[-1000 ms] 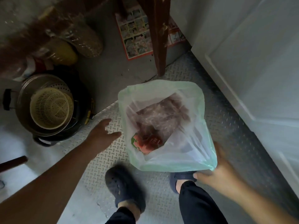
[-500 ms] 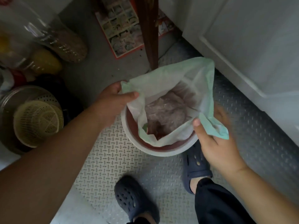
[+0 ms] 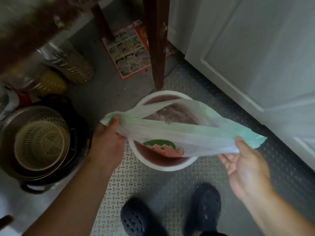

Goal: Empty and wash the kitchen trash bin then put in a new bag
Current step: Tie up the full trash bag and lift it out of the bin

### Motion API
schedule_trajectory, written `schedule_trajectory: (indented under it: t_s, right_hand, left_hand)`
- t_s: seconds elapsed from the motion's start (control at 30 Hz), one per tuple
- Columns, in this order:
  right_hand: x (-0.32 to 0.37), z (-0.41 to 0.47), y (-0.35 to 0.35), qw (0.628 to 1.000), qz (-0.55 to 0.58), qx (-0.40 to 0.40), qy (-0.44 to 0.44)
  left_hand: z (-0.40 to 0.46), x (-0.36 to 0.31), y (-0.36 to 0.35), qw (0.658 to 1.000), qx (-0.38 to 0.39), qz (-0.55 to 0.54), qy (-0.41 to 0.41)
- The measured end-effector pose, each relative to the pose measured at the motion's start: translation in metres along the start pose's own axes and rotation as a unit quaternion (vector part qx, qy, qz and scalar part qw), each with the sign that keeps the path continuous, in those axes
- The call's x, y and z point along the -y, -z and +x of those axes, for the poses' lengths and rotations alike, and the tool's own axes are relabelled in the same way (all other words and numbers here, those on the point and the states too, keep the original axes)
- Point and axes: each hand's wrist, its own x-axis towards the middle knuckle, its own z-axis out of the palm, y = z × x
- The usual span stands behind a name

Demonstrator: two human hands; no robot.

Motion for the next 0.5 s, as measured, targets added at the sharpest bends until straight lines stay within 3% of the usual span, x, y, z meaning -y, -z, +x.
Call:
schedule_trajectory:
  t_s: [0.2,0.33,0.43,0.5]
  right_hand:
    - [0.015,0.019,-0.016,0.998,0.025,-0.047,-0.027]
    - [0.036,0.034,-0.032,0.996,0.059,-0.065,-0.001]
    - [0.046,0.043,-0.042,0.995,0.091,-0.023,0.037]
    - [0.051,0.047,-0.051,0.99,0.12,0.048,0.053]
  left_hand:
    - [0.011,0.011,-0.01,0.997,-0.052,0.011,-0.047]
    - [0.022,0.006,-0.026,0.995,-0.089,0.011,-0.048]
    - [0.029,0.001,-0.032,0.991,-0.102,0.06,-0.056]
    - [0.032,-0.003,-0.036,0.988,-0.113,0.089,-0.062]
